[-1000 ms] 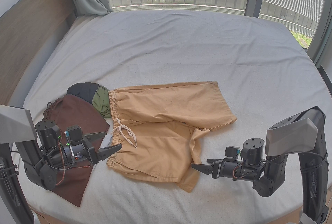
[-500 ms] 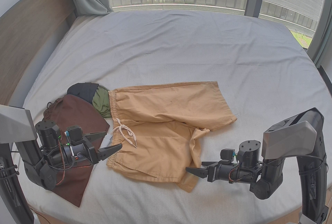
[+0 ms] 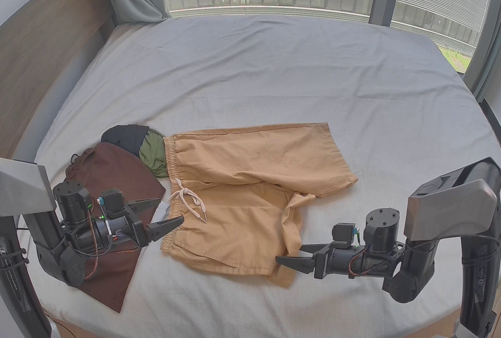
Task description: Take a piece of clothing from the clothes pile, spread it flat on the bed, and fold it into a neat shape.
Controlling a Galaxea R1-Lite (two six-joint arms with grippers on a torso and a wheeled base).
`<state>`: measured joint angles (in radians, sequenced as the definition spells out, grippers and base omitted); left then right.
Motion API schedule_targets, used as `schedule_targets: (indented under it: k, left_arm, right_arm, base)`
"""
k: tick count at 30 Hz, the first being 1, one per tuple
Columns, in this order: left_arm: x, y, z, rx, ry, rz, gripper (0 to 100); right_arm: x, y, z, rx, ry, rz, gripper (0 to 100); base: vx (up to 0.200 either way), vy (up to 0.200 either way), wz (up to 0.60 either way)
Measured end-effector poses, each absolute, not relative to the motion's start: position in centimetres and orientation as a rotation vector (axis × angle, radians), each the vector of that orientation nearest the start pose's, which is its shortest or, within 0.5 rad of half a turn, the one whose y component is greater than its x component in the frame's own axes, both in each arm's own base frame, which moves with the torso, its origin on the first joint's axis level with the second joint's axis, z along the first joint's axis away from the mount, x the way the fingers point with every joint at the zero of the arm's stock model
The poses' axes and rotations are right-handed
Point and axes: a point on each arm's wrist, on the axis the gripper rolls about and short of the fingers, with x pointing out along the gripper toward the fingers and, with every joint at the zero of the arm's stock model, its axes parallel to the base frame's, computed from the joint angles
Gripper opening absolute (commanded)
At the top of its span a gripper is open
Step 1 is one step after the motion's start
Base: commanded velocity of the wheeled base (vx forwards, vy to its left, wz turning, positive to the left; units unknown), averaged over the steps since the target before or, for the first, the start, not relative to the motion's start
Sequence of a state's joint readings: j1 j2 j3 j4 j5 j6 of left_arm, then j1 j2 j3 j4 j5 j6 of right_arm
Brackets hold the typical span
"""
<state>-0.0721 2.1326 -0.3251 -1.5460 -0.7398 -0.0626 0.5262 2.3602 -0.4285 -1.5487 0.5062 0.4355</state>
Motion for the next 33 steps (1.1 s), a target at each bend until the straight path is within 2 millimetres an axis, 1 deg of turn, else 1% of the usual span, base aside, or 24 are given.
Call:
schedule_targets:
  k: [5, 13, 17, 22, 24, 27, 30, 33]
  left_arm:
    - [28.4, -3.6, 4.1, -0.147, 0.279, -0.8, 100]
    - [28.4, -3.6, 4.1, -0.147, 0.28, -0.802, 100]
    - [28.4, -3.7, 4.1, -0.148, 0.283, -0.803, 100]
    - [28.4, -3.7, 4.0, -0.147, 0.285, -0.805, 100]
    - [28.4, -3.7, 3.9, -0.148, 0.286, -0.805, 100]
    - [28.4, -3.7, 3.9, -0.148, 0.287, -0.804, 100]
    - [28.4, -3.7, 3.9, -0.147, 0.286, -0.804, 100]
    - [28.4, -3.7, 3.9, -0.148, 0.286, -0.804, 100]
  right_arm:
    - [26.0, 16.6, -0.6, 0.389, 0.61, 0.952, 100]
    - [26.0, 16.4, -0.3, 0.391, 0.603, 0.951, 100]
    - [26.1, 16.4, -0.6, 0.391, 0.609, 0.947, 100]
    - [26.6, 16.6, -1.7, 0.39, 0.628, 0.938, 100]
    - [26.9, 16.6, -2.5, 0.389, 0.641, 0.931, 100]
    - [27.1, 16.7, -2.9, 0.389, 0.646, 0.93, 100]
    - [27.2, 16.8, -3.1, 0.388, 0.646, 0.931, 100]
    - [27.2, 16.9, -2.9, 0.389, 0.638, 0.933, 100]
  base:
    - [0.0, 0.0, 0.0]
    - [0.0, 0.0, 0.0]
    - [0.0, 0.0, 0.0]
    - [0.0, 0.0, 0.0]
    - [0.0, 0.0, 0.0]
    - [0.0, 0.0, 0.0]
    - [0.0, 0.0, 0.0]
    - [0.0, 0.0, 0.0]
